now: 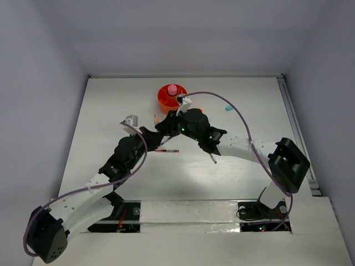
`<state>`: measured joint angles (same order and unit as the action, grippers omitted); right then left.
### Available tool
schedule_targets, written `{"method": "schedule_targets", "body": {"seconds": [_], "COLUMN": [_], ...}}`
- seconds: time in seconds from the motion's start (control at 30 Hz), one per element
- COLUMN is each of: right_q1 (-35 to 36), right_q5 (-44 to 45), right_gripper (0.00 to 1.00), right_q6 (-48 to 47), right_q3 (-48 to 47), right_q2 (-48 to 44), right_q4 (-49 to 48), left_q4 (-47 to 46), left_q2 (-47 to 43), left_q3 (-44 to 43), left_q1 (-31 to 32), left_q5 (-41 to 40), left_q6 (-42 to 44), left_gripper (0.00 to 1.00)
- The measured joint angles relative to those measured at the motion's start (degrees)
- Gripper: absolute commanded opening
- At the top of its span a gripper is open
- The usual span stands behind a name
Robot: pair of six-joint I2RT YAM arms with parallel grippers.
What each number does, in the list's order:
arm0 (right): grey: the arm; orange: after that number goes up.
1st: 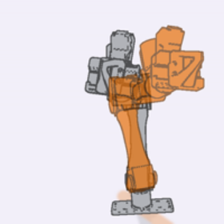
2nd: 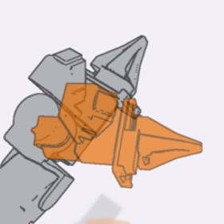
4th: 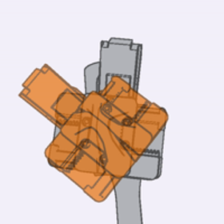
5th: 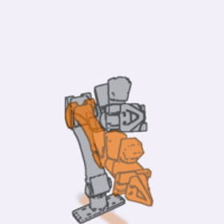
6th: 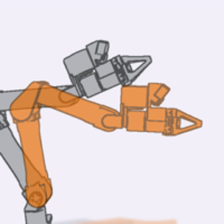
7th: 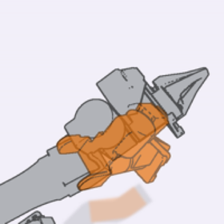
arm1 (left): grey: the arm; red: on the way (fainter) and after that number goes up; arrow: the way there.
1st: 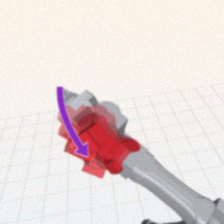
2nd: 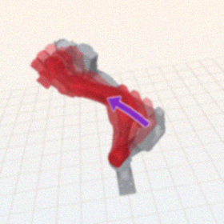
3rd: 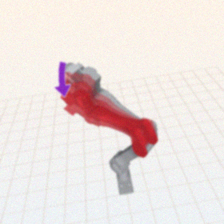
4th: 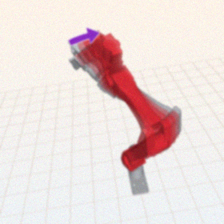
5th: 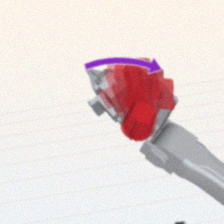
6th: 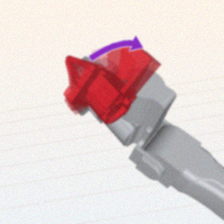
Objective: Sort the stationery into containers
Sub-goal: Pick up the pen cap from the center of the board.
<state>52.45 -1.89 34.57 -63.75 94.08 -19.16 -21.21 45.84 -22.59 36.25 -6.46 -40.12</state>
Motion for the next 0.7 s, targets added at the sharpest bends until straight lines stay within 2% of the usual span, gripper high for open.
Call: {"method": "schedule_targets", "body": {"seconds": [0.13,0.23,0.27,0.33,0.37,0.47,0.5,0.57,0.63,0.67,0.7], "right_q1": [-0.6,-1.0,-1.6,-2.6,-3.3,-6.0,-7.1,-8.9,-10.8,-11.3,-12.3], "right_q5": [-1.6,-3.0,-4.1,-7.0,-8.7,-12.7,-13.4,-13.6,-12.5,-11.8,-10.8], "right_gripper": [0.00,0.16,0.27,0.36,0.46,0.60,0.62,0.59,0.44,0.29,0.21], "right_q6": [0.5,1.2,1.4,1.7,1.7,1.3,1.1,0.3,-0.7,-1.0,-1.5], "right_q3": [0.2,0.4,0.6,0.9,1.0,3.0,4.0,6.3,9.2,10.6,12.2], "right_q2": [0.0,-0.2,-0.5,-1.6,-2.6,-7.3,-9.6,-14.6,-20.4,-23.2,-25.8], "right_q4": [-1.1,-1.2,-1.1,-0.3,0.7,4.2,5.6,8.5,11.2,12.9,14.6], "left_q4": [0.0,0.8,1.0,0.8,0.5,-0.4,-0.4,-0.3,-0.3,-0.5,-0.6], "left_q2": [-0.3,-1.3,-1.8,-3.0,-3.7,-5.9,-6.5,-7.4,-7.8,-7.8,-7.8], "left_q3": [-0.1,-0.1,0.0,0.4,0.7,2.4,3.0,4.4,5.4,5.6,5.7], "left_q1": [0.0,0.0,0.0,0.1,0.1,0.0,0.0,0.0,0.0,0.0,0.0], "left_q5": [-0.7,-0.5,-0.2,1.2,2.3,4.9,5.6,7.0,8.5,9.5,10.2], "left_q6": [0.9,2.0,2.4,3.7,4.3,5.9,6.3,6.7,7.1,7.1,7.3], "left_gripper": [0.00,0.00,0.00,0.00,0.00,0.00,0.00,0.00,0.00,0.00,0.00]}}
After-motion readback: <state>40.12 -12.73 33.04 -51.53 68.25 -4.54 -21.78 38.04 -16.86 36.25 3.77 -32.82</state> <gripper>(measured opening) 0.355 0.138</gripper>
